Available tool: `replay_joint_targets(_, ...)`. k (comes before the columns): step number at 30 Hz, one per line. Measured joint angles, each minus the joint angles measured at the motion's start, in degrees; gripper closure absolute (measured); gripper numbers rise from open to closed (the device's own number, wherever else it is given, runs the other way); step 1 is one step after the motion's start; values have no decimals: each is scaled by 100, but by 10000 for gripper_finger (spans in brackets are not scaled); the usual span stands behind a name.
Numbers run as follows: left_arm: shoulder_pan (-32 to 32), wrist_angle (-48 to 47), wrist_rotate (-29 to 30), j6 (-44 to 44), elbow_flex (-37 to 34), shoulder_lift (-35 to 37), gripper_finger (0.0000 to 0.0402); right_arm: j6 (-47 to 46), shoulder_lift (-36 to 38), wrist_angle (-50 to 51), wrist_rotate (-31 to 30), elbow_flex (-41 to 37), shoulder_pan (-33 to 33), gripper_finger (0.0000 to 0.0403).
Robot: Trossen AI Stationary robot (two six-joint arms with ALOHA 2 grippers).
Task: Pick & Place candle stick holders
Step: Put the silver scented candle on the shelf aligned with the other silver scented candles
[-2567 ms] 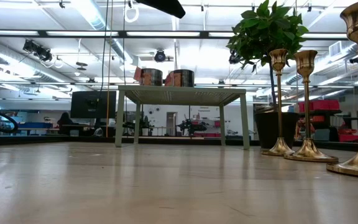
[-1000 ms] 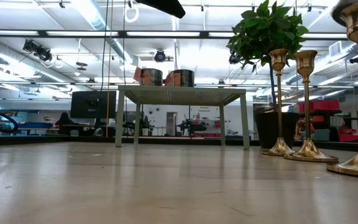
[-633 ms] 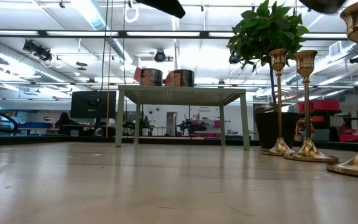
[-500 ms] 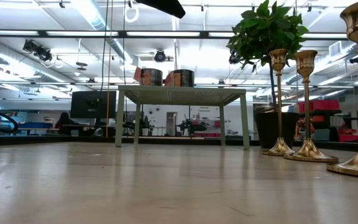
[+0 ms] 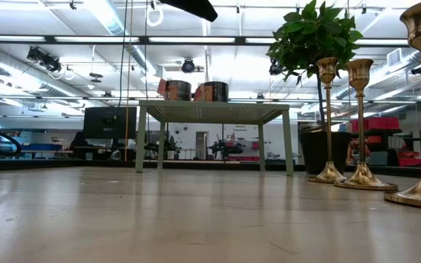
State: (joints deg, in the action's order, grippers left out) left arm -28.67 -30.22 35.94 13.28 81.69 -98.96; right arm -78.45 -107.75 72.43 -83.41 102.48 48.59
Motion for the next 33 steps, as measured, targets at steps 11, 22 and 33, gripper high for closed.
replay_joint_targets(11,33,-199,-131,-477,-4,83,12,1050,-21,-860,-304,5,-1143,68)
replay_joint_targets(22,38,28,-119,-224,-2,83,12,867,-21,-1235,-612,-963,-2144,68)
replay_joint_targets(33,138,46,-280,262,-2,83,12,370,467,-1025,-550,-1690,-2897,68)
